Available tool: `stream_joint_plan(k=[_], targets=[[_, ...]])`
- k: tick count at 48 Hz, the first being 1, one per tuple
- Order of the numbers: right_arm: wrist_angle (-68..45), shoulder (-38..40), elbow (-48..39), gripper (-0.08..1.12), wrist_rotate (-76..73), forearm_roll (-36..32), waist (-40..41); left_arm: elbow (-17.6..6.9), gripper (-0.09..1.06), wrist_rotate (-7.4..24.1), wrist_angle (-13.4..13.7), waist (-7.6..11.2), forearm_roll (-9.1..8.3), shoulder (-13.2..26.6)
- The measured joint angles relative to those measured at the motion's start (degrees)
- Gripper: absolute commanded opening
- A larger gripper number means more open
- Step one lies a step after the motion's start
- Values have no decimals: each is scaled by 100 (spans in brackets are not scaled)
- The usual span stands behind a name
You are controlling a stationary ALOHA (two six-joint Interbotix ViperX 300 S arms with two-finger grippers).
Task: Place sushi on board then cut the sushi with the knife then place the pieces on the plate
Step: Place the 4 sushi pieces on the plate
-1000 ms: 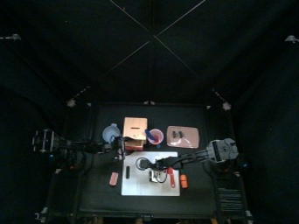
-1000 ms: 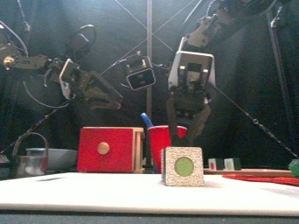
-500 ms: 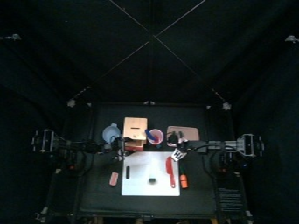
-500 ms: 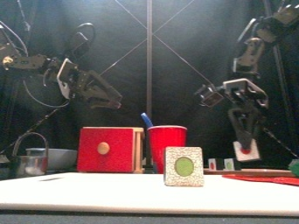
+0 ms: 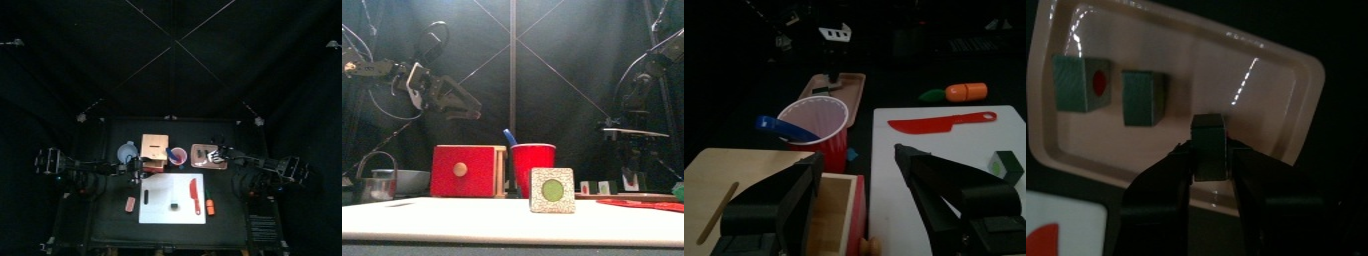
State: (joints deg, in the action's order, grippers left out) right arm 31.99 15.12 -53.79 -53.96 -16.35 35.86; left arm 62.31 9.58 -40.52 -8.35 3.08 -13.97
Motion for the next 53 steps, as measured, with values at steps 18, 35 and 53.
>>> stream_joint_plan(k=[18,35,53], targets=[[-211,-281,-62,74,0,255,26,35,93,0,0,9,9,-35],[422,299,-53,78,0,387,-88,44,93,0,0,9,0,-105],[-18,923,167,78,316,686,-2479,35,93,0,0,0,0,-105]])
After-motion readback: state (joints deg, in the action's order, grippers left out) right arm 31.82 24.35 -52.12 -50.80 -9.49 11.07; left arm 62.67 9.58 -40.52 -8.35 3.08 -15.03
